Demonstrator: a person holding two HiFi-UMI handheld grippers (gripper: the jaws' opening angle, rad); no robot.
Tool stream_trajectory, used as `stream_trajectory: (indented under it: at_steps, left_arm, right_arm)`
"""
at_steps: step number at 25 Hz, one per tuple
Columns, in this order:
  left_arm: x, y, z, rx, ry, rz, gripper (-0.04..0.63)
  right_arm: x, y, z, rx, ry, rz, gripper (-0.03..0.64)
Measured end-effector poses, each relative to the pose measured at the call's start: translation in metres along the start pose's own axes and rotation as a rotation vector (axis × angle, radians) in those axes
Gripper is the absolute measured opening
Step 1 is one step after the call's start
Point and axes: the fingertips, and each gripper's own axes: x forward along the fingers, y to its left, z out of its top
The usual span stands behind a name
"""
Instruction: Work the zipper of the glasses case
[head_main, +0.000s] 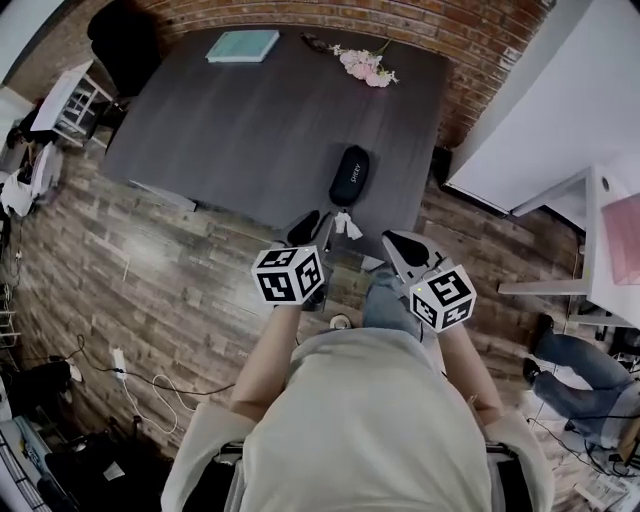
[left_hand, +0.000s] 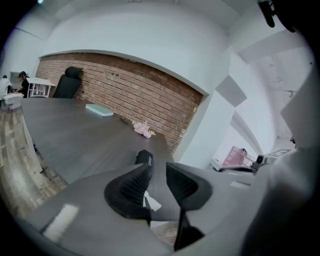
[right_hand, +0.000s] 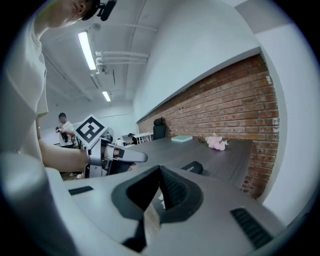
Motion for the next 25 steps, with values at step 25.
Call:
stream_trajectory:
  at_steps: [25]
  left_arm:
    - [-0.124,-0.029,-0.034,0.063,-0.046,-0.09,0.011]
  right_arm:
    - [-0.045,0.095,0.023,-0.07,-0.138,-0.055,0.002]
